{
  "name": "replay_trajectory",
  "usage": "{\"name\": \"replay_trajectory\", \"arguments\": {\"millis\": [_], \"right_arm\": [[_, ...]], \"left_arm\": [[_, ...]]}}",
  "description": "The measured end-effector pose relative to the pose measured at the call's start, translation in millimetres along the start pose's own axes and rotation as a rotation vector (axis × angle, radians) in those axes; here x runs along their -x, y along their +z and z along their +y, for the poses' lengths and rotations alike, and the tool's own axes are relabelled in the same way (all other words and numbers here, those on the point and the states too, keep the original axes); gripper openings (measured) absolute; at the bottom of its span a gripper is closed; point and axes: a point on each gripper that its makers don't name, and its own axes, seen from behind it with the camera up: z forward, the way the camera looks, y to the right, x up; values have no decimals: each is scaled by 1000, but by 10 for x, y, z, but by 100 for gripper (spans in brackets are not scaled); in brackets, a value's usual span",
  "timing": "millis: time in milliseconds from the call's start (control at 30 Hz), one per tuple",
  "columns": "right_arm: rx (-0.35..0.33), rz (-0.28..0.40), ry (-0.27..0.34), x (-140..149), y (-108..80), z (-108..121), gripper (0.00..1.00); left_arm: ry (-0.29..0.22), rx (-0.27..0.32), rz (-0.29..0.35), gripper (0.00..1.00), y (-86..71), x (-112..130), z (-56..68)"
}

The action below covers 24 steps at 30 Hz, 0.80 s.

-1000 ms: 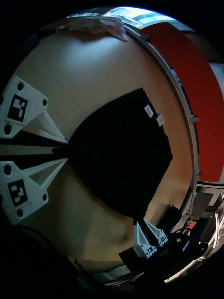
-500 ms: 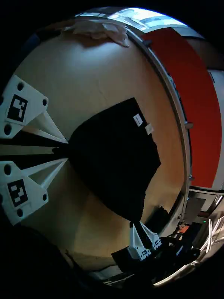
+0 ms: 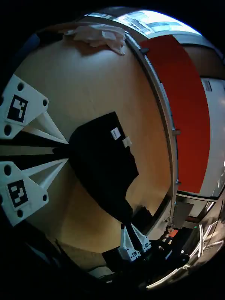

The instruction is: Fold towel

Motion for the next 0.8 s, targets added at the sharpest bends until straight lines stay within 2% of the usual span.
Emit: {"name": "replay_trajectory", "arguments": {"millis": [367,800], "right_arm": [[8,4,-33,-188,-186,-5,17],[1,11,-33,-326,-354,-59,17]], "left_arm": [[-21,5,32,11,-271,-181,69],[-43,9,45,11,-467,-263,121]]}}
